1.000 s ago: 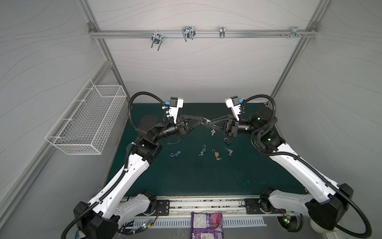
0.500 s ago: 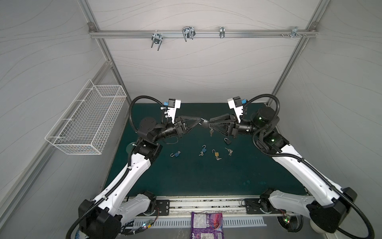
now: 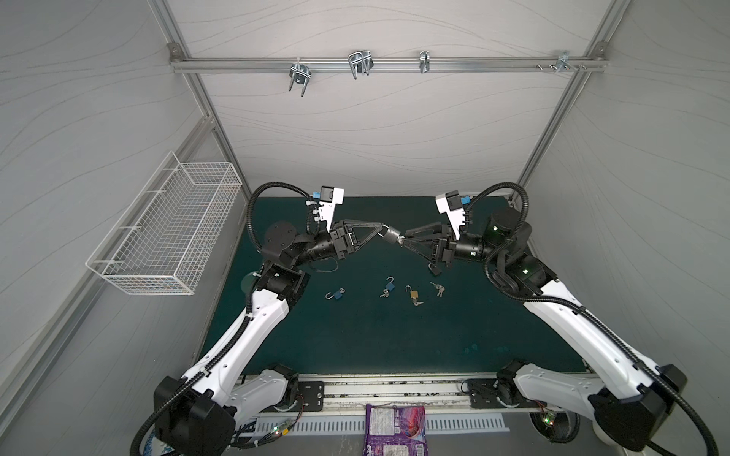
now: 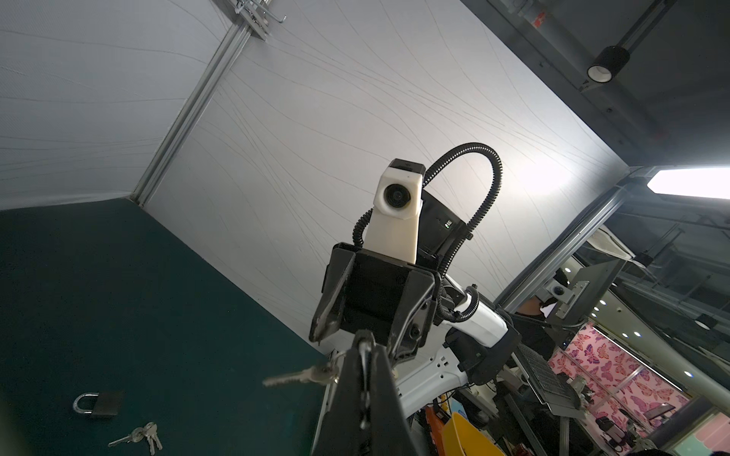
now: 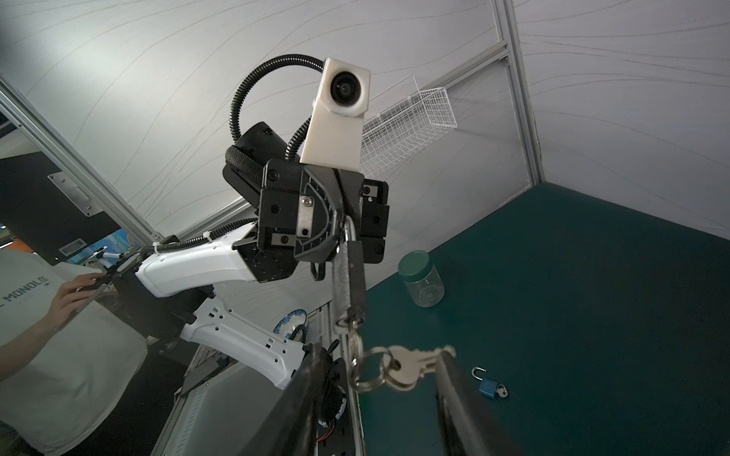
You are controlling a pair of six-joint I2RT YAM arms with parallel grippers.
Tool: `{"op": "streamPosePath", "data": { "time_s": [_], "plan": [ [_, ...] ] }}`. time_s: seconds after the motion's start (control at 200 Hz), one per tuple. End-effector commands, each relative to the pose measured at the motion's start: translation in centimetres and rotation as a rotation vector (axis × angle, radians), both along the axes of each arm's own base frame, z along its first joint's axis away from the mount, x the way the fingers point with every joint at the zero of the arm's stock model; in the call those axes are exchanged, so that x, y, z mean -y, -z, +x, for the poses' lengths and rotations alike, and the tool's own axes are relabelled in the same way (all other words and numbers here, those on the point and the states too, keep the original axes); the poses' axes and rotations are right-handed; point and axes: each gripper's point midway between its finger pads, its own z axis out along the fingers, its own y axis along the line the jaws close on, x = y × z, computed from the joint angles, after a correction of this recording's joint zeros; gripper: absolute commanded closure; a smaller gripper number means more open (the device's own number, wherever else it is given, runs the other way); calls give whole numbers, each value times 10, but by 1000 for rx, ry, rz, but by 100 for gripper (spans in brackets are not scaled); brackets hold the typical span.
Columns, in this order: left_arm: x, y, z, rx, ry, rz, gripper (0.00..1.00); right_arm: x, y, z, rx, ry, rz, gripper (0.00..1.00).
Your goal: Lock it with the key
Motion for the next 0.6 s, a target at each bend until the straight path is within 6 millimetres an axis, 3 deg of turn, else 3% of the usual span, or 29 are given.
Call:
{"op": "streamPosePath", "data": {
  "time_s": [0.0, 0.275, 0.5, 0.595],
  "plan": [
    [-2, -25, -12, 95, 23, -34, 100, -3, -10, -12, 36, -56, 15, 54],
    [-1, -22, -10, 87, 26, -31, 100, -8, -10, -15, 31, -78, 16, 68],
    [-3, -23, -8, 91, 4, -34, 100, -4, -7, -11, 22, -31, 0, 98],
    [-3, -25, -6, 93, -9, -38, 100, -1, -4, -12, 14, -17, -5, 100]
  ]
}}
